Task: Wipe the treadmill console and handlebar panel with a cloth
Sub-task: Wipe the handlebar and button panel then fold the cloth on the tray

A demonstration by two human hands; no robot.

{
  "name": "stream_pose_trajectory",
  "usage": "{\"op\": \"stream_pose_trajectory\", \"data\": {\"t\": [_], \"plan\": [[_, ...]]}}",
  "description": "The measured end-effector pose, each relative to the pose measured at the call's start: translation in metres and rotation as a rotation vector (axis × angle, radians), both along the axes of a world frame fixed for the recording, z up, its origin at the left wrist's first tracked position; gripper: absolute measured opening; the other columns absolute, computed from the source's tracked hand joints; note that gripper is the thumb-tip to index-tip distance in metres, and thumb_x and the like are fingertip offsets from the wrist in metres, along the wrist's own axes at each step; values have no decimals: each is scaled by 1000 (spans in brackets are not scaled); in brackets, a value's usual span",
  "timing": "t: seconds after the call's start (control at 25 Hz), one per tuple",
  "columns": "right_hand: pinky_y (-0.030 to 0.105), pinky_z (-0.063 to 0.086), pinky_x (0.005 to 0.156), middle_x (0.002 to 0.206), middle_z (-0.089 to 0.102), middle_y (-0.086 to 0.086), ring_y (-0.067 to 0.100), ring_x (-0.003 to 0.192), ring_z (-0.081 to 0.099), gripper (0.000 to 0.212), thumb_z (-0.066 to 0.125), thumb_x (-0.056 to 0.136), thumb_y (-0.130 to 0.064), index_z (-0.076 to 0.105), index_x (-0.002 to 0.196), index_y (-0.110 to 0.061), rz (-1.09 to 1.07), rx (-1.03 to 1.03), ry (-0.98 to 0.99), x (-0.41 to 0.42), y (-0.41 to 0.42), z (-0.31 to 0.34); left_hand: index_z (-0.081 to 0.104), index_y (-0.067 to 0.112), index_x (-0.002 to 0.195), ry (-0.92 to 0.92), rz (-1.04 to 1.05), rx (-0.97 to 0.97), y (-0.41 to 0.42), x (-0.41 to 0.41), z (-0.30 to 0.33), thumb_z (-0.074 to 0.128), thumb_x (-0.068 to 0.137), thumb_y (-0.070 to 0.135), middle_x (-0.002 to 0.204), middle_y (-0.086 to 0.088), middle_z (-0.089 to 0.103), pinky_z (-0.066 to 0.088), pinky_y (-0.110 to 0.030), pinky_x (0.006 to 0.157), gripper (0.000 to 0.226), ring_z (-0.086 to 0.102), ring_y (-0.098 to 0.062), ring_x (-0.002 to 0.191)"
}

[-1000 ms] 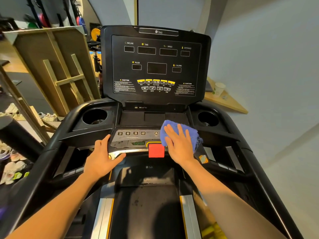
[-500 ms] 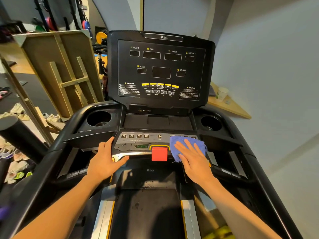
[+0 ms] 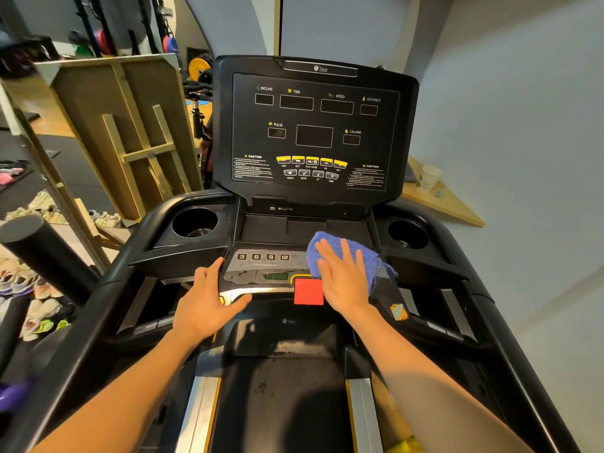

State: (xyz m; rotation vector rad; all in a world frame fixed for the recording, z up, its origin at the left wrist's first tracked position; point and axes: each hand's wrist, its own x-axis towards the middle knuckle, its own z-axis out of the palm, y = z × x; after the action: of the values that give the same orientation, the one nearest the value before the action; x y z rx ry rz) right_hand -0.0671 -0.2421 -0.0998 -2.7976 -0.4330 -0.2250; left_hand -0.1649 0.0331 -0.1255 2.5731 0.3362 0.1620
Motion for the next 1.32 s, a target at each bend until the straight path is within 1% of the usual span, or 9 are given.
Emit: {"op": "stream_pose_trajectory", "data": {"t": [0.24,0.36,0.52,0.64,0.72,0.88,1.08,1.24,1.32], "plan": [[42,-5,122,156,37,-5,17,151,10,42,36,107,-26,38,149,-31,379,76,32,-33,26,0,19,26,153,-8,-2,-8,1,0,-1,64,76,70,137,-2,40,55,-38,78,99,63,-22,102],[34,-5,121,155,39,-12,10,150,11,42,35,108,-26,41,148,-32,470,96,48,-42,6,-4,19,26,153,-14,-7,-1,1,0,-1,63,76,71,135,-2,41,55,-35,75,100,63,-19,97],[34,3,123,155,37,-13,9,149,15,40,38,107,-28,43,146,-35,379,126,34,-46,-20,-8,18,27,153,-10,-6,0,2,0,-1,62,75,73,137,-2,40,57,-37,79,101,64,-19,98],[32,-2,118,158,24,-10,12,148,6,44,44,105,-28,40,148,-30,228,88,30,-42,-16,1,17,28,153,-4,-9,5,3,1,0,59,73,77,136,-1,41,59,-36,79,103,64,-18,98],[35,-6,117,162,19,-3,20,151,7,52,46,103,-34,30,153,-30,149,-11,40,-33,-1,5,16,28,153,-2,-13,19,3,1,0,57,72,79,134,0,41,59,-35,77,104,63,-16,94],[44,-6,120,163,22,2,22,152,-2,55,20,102,-46,19,155,-33,75,-46,32,-16,32,0,17,26,154,-8,-12,31,2,-1,1,60,73,76,132,0,41,55,-28,70,104,58,-11,84],[45,-10,119,162,24,-6,20,152,-5,47,29,107,-34,25,154,-32,205,4,25,-14,73,6,17,24,154,-9,-13,42,2,1,0,62,73,74,130,1,41,44,-21,62,105,56,-10,81],[49,-5,122,160,31,-7,20,152,5,46,32,106,-31,33,152,-30,426,-11,9,-37,94,2,18,22,155,-18,-28,14,3,-1,-1,59,71,75,131,2,40,40,-19,57,108,58,-8,73],[44,-7,121,158,33,-7,17,152,8,45,36,106,-28,36,151,-28,510,-7,5,-49,87,-1,17,23,155,-8,-38,-1,3,-1,-1,56,68,76,133,3,39,39,-17,55,110,59,-8,70]]}}
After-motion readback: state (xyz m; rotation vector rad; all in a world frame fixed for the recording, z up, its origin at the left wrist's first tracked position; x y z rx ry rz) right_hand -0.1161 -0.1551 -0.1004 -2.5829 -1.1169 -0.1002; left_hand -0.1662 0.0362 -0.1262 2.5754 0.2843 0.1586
